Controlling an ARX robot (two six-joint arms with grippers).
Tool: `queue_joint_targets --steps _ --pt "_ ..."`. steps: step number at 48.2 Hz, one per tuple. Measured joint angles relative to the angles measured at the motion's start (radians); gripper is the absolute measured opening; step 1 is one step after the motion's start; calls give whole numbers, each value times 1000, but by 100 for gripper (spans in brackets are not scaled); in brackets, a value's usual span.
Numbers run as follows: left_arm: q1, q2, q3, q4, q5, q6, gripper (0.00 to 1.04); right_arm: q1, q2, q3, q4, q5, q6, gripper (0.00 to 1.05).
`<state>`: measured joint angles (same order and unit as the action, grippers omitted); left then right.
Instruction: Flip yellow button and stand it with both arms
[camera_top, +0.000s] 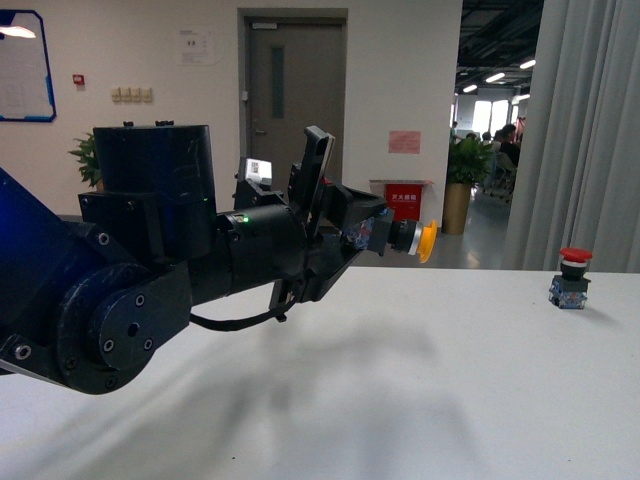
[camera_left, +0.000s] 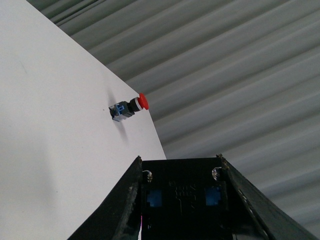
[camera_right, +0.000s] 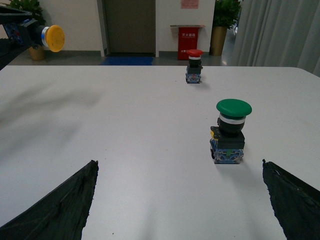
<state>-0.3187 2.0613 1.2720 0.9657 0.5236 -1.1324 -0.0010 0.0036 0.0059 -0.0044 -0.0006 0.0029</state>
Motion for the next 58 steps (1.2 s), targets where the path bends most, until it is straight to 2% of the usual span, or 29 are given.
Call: queue_joint_targets --steps 20,58 --pt "-44 43 29 40 -25 -101 36 0 0 0 0 0 0 97" --pt "-68 45 35 34 -26 -101 36 0 0 0 0 0 0 97"
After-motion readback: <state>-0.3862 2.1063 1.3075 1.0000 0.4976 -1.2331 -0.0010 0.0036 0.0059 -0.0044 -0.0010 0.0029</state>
